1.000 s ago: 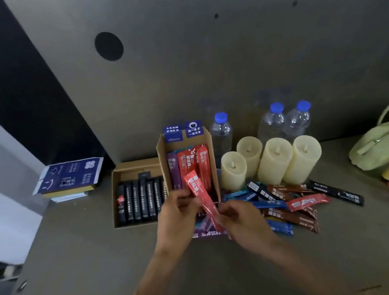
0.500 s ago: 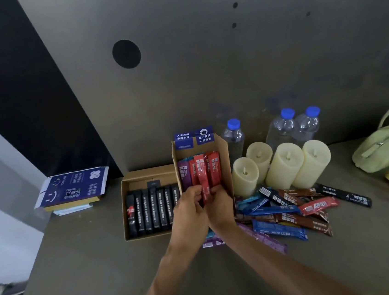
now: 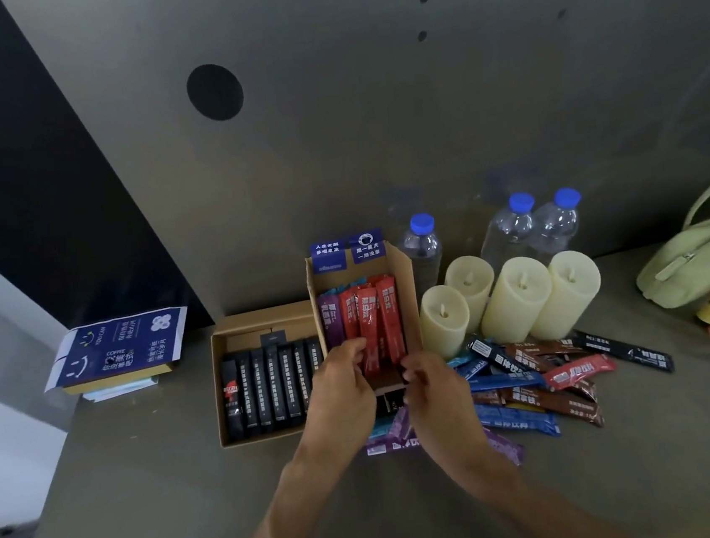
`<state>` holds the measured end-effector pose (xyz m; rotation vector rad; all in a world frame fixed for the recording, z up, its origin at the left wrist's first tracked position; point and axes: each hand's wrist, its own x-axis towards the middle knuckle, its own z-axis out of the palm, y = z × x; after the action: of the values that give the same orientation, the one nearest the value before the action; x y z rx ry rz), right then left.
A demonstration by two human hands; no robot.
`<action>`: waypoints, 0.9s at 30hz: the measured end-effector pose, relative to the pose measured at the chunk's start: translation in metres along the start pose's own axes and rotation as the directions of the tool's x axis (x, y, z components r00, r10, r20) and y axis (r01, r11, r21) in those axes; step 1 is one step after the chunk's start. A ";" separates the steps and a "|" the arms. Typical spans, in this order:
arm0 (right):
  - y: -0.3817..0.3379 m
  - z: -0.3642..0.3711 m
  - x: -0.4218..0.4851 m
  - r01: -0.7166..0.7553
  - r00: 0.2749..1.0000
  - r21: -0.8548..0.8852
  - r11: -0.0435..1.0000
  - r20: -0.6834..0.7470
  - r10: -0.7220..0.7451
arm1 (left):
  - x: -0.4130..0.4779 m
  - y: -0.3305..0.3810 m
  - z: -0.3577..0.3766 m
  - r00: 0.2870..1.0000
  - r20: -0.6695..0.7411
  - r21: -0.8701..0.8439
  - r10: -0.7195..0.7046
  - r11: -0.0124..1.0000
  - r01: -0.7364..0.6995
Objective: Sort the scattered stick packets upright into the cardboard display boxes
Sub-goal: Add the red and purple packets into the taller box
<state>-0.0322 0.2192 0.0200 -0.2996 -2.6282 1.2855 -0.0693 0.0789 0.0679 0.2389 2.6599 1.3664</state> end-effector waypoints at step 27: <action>0.049 -0.024 0.026 0.133 0.971 -0.041 0.990 0.204 -0.122 | 0.021 -0.008 0.062 0.998 -0.045 0.390 0.038 0.921 -0.018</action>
<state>-0.0464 0.2738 -0.0025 -0.0062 -2.7999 1.2647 -0.0783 0.1277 0.0239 0.2869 2.9621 0.8433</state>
